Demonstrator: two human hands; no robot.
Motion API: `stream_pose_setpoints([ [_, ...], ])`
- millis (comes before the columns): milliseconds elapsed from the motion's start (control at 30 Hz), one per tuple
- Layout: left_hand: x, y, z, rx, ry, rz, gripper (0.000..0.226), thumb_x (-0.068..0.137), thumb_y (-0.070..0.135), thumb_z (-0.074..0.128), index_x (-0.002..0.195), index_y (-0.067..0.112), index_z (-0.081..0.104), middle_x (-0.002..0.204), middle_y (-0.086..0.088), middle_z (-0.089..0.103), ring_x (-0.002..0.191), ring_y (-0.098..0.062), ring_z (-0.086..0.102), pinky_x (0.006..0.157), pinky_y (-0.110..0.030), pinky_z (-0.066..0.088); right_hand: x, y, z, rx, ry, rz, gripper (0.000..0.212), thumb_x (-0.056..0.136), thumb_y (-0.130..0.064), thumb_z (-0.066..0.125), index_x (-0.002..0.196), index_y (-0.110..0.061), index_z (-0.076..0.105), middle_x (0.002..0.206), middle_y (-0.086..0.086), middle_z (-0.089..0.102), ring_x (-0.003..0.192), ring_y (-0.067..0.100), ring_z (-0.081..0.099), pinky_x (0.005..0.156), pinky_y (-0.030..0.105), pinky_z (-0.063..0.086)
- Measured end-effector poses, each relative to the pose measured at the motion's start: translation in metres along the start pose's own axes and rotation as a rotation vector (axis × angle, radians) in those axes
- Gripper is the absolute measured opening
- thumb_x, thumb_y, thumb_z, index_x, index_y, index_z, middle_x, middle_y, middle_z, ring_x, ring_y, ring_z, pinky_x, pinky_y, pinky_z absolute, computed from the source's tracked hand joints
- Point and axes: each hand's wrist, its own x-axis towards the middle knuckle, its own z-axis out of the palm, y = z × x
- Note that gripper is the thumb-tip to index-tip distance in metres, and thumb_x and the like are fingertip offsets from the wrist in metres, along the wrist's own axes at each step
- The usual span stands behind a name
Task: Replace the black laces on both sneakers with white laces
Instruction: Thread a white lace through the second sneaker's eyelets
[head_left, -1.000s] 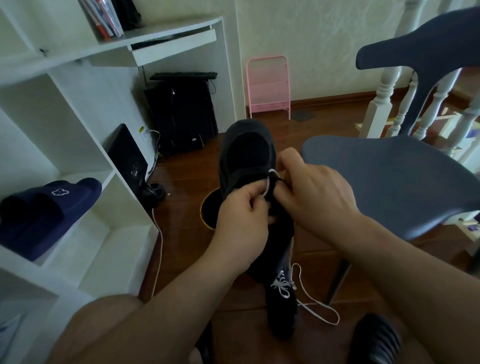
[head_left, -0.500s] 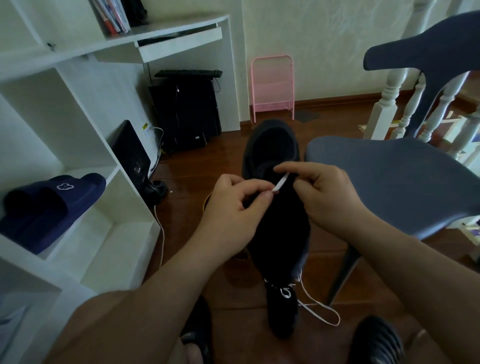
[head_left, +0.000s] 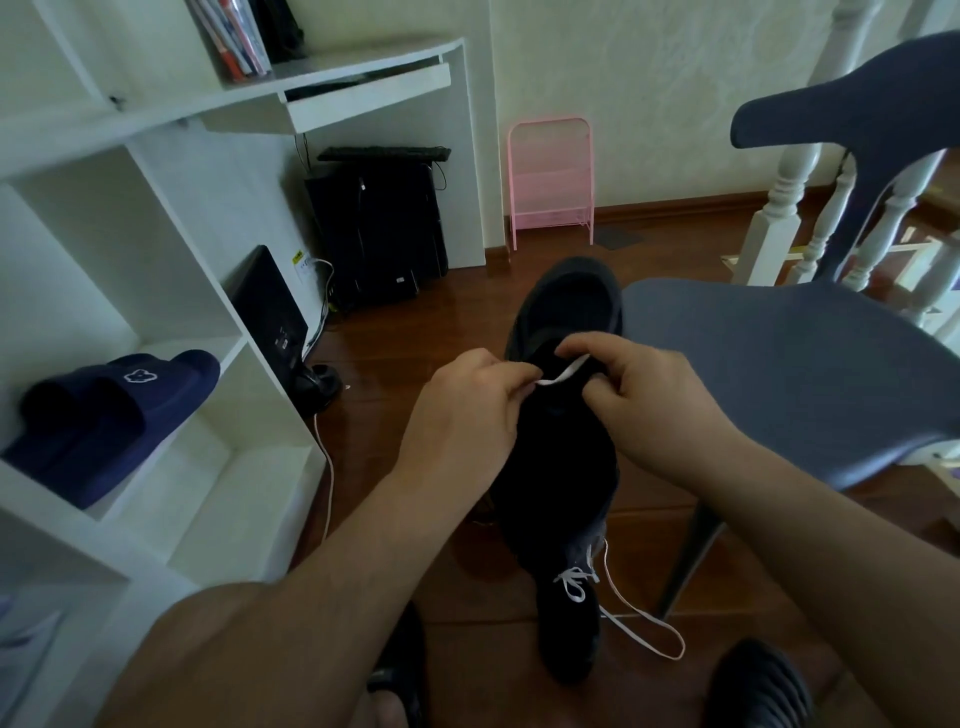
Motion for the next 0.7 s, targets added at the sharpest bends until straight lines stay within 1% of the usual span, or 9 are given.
stream_pose_setpoints([
  [100,-0.001,0.004,0.0,0.005,-0.021,0.002,0.025,0.104,0.023,0.065,0.125,0.023,0.077,0.097,-0.005,0.067,0.092,-0.026,0.064,0.078,-0.047,0.057,0.0,0.006,0.006,-0.282,0.03,-0.035,0.035,0.095,-0.028,0.065,0.127,-0.041,0.068,0.096,-0.009,0.056,0.083,0.013,0.055,0.065,0.034,0.053],
  [167,-0.001,0.006,0.001,-0.011,-0.049,-0.005,0.025,0.105,0.022,0.063,0.125,0.025,0.077,0.096,-0.004,0.066,0.091,-0.025,0.064,0.08,-0.045,0.056,0.0,0.005,0.012,-0.378,0.119,-0.158,0.023,0.091,-0.034,0.072,0.113,-0.031,0.073,0.098,-0.004,0.046,0.086,0.016,0.046,0.061,0.034,0.047],
  [233,-0.001,0.008,0.001,-0.003,-0.07,-0.019,0.026,0.105,0.023,0.061,0.125,0.03,0.077,0.096,-0.001,0.066,0.09,-0.023,0.063,0.08,-0.041,0.055,0.002,0.003,0.019,-0.405,0.163,-0.3,0.011,0.091,-0.028,0.072,0.098,-0.02,0.076,0.096,0.0,0.053,0.085,0.018,0.046,0.06,0.034,0.046],
  [300,-0.001,0.007,0.002,0.009,-0.058,-0.032,0.026,0.105,0.026,0.061,0.124,0.033,0.077,0.097,0.0,0.068,0.091,-0.021,0.064,0.08,-0.041,0.056,0.004,0.004,0.024,-0.434,0.166,-0.341,0.01,0.095,-0.025,0.069,0.094,-0.018,0.076,0.095,0.001,0.064,0.084,0.023,0.055,0.065,0.037,0.052],
  [367,-0.001,0.005,0.003,-0.004,-0.034,-0.067,0.025,0.104,0.028,0.062,0.123,0.033,0.078,0.101,0.0,0.071,0.096,-0.022,0.066,0.083,-0.041,0.057,0.007,0.004,0.024,-0.435,0.162,-0.299,0.015,0.098,-0.032,0.066,0.096,-0.021,0.076,0.09,0.0,0.067,0.083,0.025,0.061,0.067,0.04,0.054],
  [433,0.0,0.005,0.003,-0.019,-0.029,-0.098,0.025,0.104,0.027,0.063,0.124,0.032,0.076,0.106,0.002,0.071,0.102,-0.019,0.066,0.087,-0.038,0.057,0.01,0.003,0.024,-0.401,0.147,-0.265,0.016,0.098,-0.036,0.066,0.097,-0.024,0.077,0.084,-0.003,0.065,0.08,0.024,0.062,0.063,0.036,0.05],
  [533,-0.001,0.005,0.002,-0.104,-0.04,-0.16,0.027,0.102,0.022,0.064,0.127,0.033,0.061,0.102,0.013,0.067,0.097,-0.011,0.065,0.083,-0.038,0.058,0.013,0.001,0.026,-0.369,0.133,-0.138,0.016,0.099,-0.036,0.061,0.092,-0.029,0.074,0.076,-0.008,0.059,0.072,0.02,0.058,0.055,0.03,0.041],
  [600,-0.001,0.006,0.001,-0.174,-0.042,-0.236,0.036,0.102,0.023,0.066,0.134,0.032,0.052,0.093,0.018,0.065,0.086,-0.003,0.065,0.074,-0.028,0.057,0.013,0.003,0.029,-0.355,0.153,-0.075,0.019,0.099,-0.035,0.059,0.087,-0.027,0.072,0.072,-0.01,0.059,0.067,0.018,0.058,0.049,0.027,0.037],
  [700,0.001,0.006,0.002,-0.171,-0.025,-0.283,0.035,0.102,0.03,0.067,0.136,0.031,0.064,0.104,0.017,0.072,0.086,-0.003,0.066,0.073,-0.015,0.052,0.015,0.004,0.034,-0.248,0.242,-0.04,0.018,0.097,-0.034,0.061,0.085,-0.029,0.074,0.07,-0.011,0.064,0.063,0.012,0.057,0.048,0.022,0.033],
])
